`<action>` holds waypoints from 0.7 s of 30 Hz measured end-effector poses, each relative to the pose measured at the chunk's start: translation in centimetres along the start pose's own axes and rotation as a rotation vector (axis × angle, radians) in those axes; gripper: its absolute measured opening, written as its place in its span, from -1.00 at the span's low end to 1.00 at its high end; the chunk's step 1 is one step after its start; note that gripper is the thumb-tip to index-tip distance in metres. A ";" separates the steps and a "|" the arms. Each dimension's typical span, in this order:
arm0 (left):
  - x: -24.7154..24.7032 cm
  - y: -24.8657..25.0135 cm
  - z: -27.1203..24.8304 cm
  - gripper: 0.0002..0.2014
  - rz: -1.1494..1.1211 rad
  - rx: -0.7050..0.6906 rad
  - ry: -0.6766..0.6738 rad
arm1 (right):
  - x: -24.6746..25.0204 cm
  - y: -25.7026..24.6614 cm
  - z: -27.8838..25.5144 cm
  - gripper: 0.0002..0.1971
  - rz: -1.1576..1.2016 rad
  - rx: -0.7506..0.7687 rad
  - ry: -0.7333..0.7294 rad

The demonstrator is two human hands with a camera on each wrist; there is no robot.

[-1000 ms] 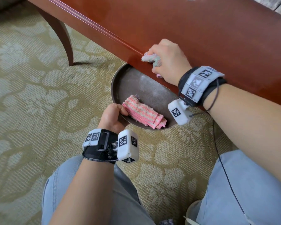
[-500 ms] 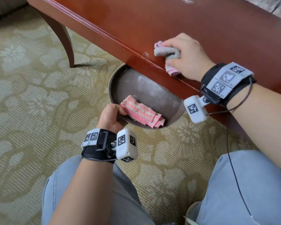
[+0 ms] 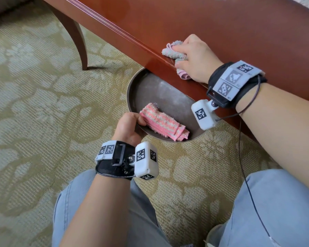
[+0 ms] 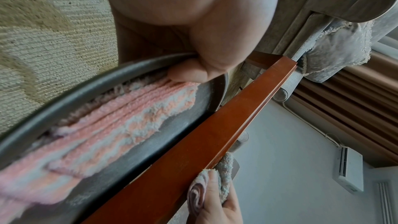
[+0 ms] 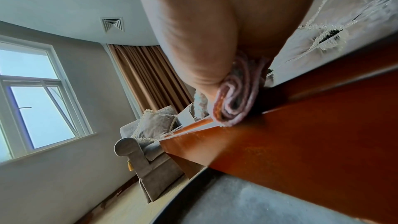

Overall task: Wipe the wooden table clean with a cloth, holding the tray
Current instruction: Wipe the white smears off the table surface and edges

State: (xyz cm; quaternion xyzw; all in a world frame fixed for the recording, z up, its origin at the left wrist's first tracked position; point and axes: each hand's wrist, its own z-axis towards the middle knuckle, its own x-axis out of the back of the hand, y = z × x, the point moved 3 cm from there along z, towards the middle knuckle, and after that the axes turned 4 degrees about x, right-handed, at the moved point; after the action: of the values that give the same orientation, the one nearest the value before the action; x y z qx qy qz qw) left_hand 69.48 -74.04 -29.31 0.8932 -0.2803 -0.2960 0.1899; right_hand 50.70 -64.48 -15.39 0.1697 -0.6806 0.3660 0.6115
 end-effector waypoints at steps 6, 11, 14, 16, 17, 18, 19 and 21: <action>-0.2 0.1 -0.4 -0.74 0.010 -0.005 -0.006 | 0.3 -1.5 -0.7 -0.76 -0.053 0.201 -0.092; -0.4 0.1 -0.5 -0.74 -0.025 -0.010 -0.024 | 0.9 -1.3 -3.0 -0.51 -0.017 0.338 -0.101; -0.3 -0.1 -0.6 -0.71 -0.029 -0.001 -0.028 | 3.1 0.6 -2.2 -0.52 0.080 0.152 0.210; -0.2 -0.1 -0.6 -0.71 -0.027 -0.006 -0.022 | 3.1 2.1 -1.2 -0.54 0.045 -0.008 0.256; -0.1 -0.1 -0.6 -0.72 -0.029 -0.010 -0.015 | 2.7 2.7 -0.8 -0.54 0.031 -0.079 0.231; 0.1 -0.1 -0.7 -0.72 -0.033 -0.012 -0.012 | 1.9 3.1 -0.5 -0.54 0.008 -0.130 0.175; 0.1 0.0 -0.7 -0.72 -0.033 -0.013 -0.010 | 1.0 3.1 -0.4 -0.53 -0.026 -0.152 0.113; 0.1 0.0 -0.8 -0.73 -0.032 -0.012 -0.015 | -0.1 2.3 -0.2 -0.54 -0.084 -0.131 0.027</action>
State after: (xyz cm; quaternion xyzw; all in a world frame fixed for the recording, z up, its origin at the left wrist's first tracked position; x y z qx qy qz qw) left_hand 70.07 -73.95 -28.74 0.8942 -0.2655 -0.3073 0.1881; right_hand 49.32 -62.83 -16.14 0.1528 -0.6873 0.2968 0.6451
